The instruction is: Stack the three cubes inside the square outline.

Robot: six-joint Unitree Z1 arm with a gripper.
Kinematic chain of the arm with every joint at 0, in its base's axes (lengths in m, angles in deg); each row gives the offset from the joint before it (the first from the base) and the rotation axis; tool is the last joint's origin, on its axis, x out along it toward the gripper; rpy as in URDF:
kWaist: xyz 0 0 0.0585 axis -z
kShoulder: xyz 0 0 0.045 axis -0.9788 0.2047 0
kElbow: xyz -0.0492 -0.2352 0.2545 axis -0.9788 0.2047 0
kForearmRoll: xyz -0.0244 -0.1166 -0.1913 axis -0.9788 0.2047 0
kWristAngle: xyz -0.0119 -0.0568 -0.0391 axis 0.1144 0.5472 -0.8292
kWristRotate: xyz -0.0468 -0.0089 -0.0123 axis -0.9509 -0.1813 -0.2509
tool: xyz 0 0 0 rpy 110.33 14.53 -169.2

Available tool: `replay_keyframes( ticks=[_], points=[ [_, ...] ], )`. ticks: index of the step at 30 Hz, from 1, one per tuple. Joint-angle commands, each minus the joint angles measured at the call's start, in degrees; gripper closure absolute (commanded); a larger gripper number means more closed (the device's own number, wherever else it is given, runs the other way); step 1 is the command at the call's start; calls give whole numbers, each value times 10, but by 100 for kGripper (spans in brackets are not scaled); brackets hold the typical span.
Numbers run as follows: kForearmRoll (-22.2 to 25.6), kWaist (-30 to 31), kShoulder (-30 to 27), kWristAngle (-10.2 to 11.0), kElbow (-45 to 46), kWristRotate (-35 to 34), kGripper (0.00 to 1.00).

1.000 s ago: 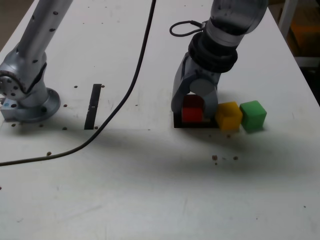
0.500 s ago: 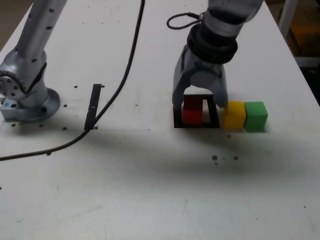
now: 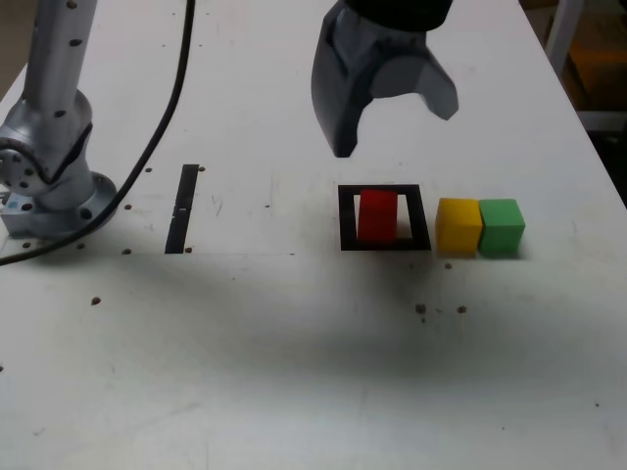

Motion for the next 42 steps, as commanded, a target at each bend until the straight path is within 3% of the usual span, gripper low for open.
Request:
replay_keyframes(
  ticks=[1,6,13,15,20,29,36,42],
  points=[
    [9,5,15,-7,-17,-76,0],
    [23,8,64,-1,-79,-245,0],
    [27,15,128,-22,-156,-374,0],
    [35,15,150,-25,-194,-451,0],
    [37,-2,172,-64,-204,-469,0],
    [25,-10,165,-107,-172,-469,0],
    [-50,-13,147,-122,-111,-469,0],
    [-116,-17,143,-119,-66,-469,0]
  ],
)
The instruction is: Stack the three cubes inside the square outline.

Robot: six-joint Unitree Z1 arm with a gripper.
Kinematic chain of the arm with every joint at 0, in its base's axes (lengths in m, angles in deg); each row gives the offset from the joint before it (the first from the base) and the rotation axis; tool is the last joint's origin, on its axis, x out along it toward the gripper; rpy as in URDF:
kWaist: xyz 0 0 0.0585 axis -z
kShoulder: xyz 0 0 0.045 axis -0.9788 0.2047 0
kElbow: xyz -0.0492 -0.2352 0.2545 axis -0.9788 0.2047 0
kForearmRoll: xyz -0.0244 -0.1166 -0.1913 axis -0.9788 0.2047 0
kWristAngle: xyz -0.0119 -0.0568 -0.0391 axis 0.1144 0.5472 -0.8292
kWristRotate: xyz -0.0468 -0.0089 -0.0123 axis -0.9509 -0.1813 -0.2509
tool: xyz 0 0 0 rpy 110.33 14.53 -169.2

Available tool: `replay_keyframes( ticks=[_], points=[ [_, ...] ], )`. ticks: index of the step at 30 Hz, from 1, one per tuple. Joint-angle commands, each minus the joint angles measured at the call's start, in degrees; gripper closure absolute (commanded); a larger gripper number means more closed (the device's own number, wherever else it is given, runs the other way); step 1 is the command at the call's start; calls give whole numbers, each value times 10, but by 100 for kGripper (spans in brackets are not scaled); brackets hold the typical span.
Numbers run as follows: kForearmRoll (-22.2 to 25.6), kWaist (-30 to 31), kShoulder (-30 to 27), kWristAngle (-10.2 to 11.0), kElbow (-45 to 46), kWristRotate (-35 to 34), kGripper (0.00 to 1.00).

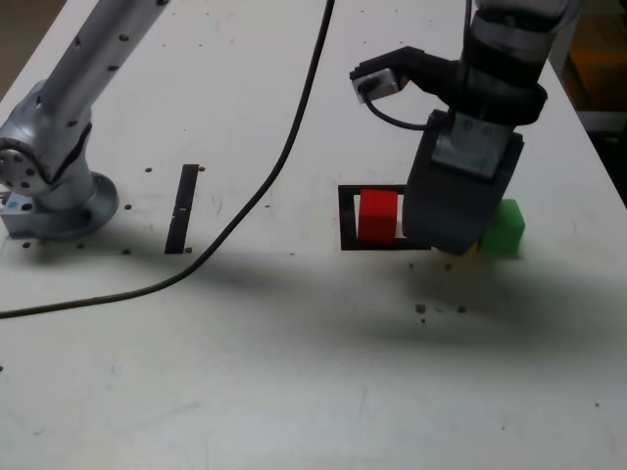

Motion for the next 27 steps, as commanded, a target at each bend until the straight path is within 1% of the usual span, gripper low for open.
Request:
replay_keyframes(
  ticks=[1,5,10,12,15,27],
  points=[
    [-20,-2,-7,1,19,0,0],
    [-46,-1,-14,4,42,0,0],
    [-57,0,-12,28,44,1,0],
    [-62,0,-8,31,44,2,0],
    [-73,2,2,30,44,4,0],
    [-69,4,6,47,56,11,1]
  ],
)
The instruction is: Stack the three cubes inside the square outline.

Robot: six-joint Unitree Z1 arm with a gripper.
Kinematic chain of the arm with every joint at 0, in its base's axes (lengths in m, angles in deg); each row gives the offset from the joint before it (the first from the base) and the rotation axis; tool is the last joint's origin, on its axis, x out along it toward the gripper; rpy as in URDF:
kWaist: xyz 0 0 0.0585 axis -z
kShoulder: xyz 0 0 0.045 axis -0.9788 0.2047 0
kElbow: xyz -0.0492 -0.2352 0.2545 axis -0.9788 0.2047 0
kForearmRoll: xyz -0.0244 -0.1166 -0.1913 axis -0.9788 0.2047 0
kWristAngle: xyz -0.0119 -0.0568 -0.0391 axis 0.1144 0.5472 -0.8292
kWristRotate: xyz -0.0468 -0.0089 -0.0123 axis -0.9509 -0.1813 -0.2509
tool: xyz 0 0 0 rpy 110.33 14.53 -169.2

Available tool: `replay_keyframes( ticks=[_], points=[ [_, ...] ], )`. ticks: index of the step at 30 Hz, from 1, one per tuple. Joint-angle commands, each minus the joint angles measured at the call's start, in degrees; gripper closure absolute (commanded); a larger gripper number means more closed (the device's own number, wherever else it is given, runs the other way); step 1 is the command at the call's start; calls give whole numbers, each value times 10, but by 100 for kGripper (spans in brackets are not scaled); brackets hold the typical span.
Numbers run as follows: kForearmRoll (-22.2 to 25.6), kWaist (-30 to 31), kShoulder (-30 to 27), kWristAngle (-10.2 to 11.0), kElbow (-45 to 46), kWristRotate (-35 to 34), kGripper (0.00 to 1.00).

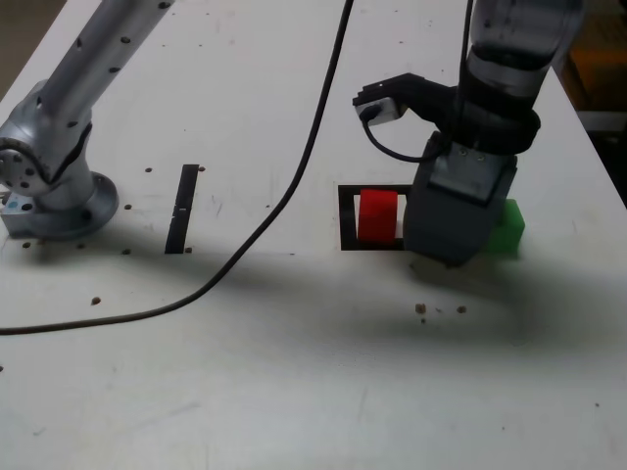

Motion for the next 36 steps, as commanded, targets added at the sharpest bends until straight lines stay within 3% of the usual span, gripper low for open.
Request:
replay_keyframes(
  ticks=[1,7,20,26,32,36],
  points=[
    [2,-1,-1,2,1,5,3],
    [14,-11,-1,2,2,36,12],
    [5,-12,5,-13,-1,44,18],
    [1,-17,10,-14,9,54,40],
    [1,-24,17,-13,5,64,51],
    [8,-25,16,-2,-4,65,60]
  ],
)
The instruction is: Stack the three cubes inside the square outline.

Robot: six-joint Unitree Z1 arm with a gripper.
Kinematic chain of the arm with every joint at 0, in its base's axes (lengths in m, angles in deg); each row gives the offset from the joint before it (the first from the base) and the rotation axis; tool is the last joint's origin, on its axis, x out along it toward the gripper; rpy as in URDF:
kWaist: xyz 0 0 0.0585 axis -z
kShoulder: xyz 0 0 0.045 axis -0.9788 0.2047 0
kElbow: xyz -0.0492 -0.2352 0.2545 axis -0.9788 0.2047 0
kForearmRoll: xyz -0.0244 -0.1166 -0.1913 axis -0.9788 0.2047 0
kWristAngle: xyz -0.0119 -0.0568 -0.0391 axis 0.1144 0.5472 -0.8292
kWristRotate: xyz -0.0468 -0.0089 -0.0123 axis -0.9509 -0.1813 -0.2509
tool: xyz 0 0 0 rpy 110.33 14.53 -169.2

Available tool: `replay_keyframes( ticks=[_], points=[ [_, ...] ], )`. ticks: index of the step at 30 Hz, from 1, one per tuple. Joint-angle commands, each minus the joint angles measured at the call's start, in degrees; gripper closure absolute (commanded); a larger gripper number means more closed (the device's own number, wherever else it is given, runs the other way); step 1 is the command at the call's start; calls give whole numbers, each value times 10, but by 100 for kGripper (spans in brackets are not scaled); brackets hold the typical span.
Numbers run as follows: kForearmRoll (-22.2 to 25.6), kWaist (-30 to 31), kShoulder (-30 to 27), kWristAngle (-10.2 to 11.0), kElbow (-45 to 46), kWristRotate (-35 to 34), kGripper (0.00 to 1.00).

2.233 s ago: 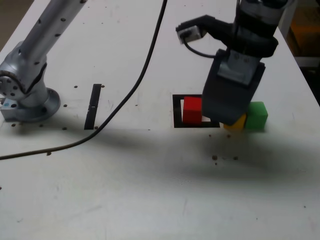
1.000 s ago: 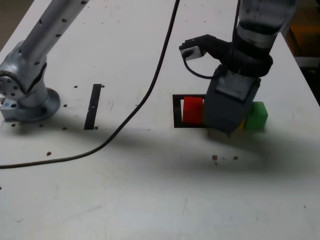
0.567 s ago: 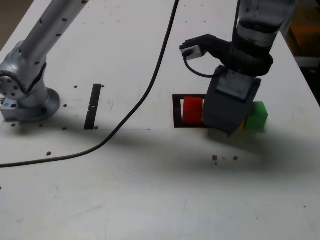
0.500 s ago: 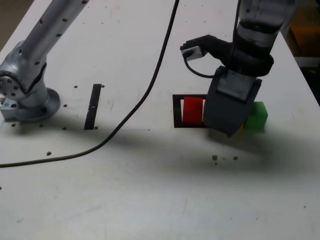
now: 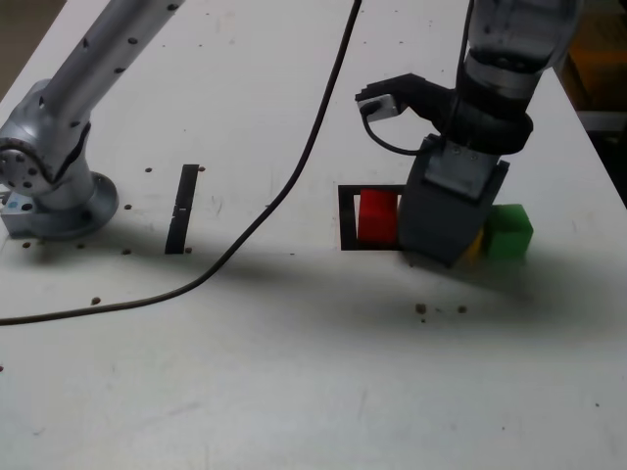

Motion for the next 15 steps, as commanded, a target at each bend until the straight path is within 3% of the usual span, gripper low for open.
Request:
replay_keyframes(
  ticks=[1,10,15],
  points=[
    [5,-1,-2,9,-6,2,62],
    [13,-5,-11,24,-18,23,72],
    [51,-5,-8,37,-57,31,78]
  ],
)
